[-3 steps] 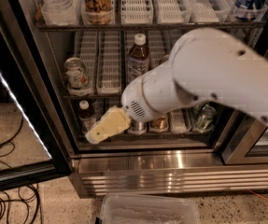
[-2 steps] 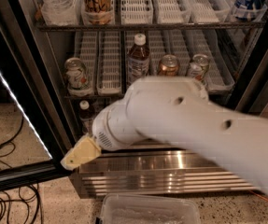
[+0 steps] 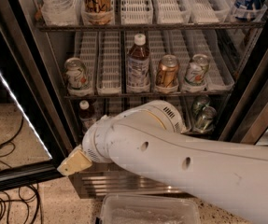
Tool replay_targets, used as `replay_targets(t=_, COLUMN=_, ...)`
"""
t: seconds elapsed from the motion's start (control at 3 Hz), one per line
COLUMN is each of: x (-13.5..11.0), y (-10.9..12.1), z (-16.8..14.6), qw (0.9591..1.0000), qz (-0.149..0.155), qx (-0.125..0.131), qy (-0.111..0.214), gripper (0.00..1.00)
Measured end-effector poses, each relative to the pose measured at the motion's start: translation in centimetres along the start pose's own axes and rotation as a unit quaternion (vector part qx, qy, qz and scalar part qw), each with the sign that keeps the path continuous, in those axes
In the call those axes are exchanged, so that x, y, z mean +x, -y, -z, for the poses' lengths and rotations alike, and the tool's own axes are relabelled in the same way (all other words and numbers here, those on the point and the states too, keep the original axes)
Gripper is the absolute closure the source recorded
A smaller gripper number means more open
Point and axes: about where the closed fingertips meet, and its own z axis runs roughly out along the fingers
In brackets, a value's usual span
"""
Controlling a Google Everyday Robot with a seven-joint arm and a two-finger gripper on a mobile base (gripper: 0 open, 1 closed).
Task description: Pick blue plastic bottle from bottom shelf of fridge
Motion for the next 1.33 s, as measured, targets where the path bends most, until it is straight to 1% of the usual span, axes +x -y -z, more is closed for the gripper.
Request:
replay_targets(t=0.33, x=0.0, y=0.0, z=0.0, qw=1.0, qz=0.0, qx=0.0, qy=0.0, gripper=0.0)
replay_targets(t=0.67, x=0.4, y=0.9, z=-0.3, qw=0.9991, qz=-0.028, qx=0.018, qy=0.024, gripper=0.0)
replay_targets(t=1.0, x=6.6, y=5.2, z=2.6, qw=0.9919, qz=-0.072, qx=0.095, qy=0.045, gripper=0.0)
replay_targets(t=1.33, x=5.7, y=6.9, z=6.2, qw=0.9763, qz=-0.112, qx=0.136, qy=0.126, gripper=0.0)
